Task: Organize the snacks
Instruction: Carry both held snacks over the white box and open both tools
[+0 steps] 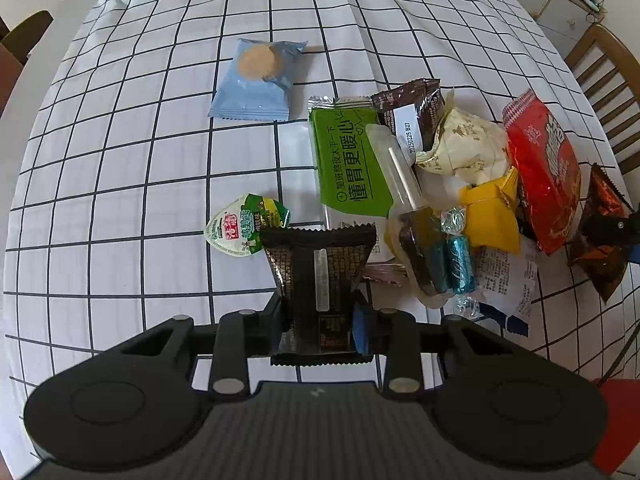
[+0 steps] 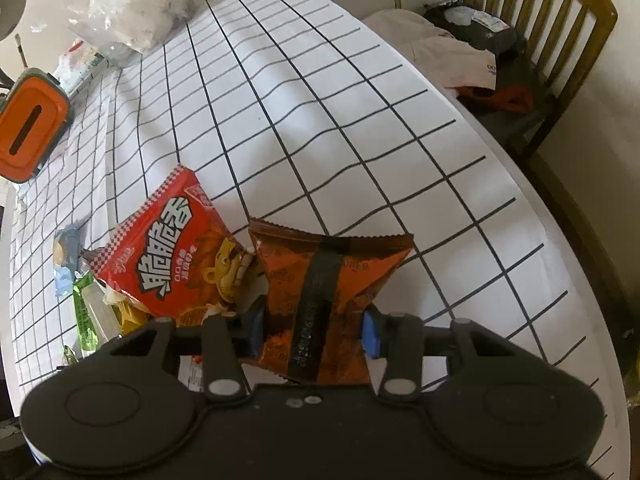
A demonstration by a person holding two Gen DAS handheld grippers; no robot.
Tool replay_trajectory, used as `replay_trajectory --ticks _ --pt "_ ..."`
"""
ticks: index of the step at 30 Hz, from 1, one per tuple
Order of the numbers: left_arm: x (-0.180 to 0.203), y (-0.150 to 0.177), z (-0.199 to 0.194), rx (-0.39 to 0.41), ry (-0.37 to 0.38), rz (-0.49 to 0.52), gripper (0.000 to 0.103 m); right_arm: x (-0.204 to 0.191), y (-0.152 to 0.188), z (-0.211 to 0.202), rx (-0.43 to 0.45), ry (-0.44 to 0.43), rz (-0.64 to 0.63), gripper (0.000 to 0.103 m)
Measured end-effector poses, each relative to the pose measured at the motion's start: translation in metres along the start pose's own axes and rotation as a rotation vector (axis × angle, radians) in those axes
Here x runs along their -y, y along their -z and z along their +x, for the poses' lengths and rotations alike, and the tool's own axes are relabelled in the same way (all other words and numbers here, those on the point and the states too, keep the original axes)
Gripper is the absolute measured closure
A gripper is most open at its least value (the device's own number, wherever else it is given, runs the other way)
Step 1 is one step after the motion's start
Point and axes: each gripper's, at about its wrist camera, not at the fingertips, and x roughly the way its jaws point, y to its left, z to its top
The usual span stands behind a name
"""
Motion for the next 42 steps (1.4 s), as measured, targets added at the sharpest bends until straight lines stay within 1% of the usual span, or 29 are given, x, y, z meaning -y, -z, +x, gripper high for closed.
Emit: replay_trajectory --ticks 4,10,13,21,23,28,35,42 --pt "-0.002 0.001 -0.007 0.012 0.000 -0.011 0.072 0.002 0.000 -0.010 0.014 -0.014 -0.009 0.059" --pt "-0.004 0.003 -0.030 0.042 0.003 -0.021 0.072 0.003 0.001 -0.032 0.036 -0.053 -0.027 0.059" --pt "-0.005 0.005 -0.045 0.057 -0.001 -0.031 0.072 0.002 0.004 -0.047 0.053 -0.060 -0.064 0.059" --pt "-0.003 0.018 -0.085 0.087 -0.001 -0.059 0.072 0.005 0.016 -0.093 0.089 -0.131 -0.143 0.059" --pt "0.000 0.024 -0.096 0.105 -0.004 -0.053 0.072 0.006 0.020 -0.103 0.097 -0.141 -0.158 0.059" --pt "0.010 0.041 -0.121 0.128 -0.004 -0.039 0.072 0.012 0.031 -0.126 0.100 -0.197 -0.188 0.059" --pt "0.027 0.072 -0.147 0.127 0.006 -0.024 0.072 0.012 0.054 -0.151 0.079 -0.252 -0.262 0.059" --pt "0.046 0.108 -0.160 0.097 0.022 -0.006 0.072 0.013 0.082 -0.166 0.039 -0.276 -0.360 0.059"
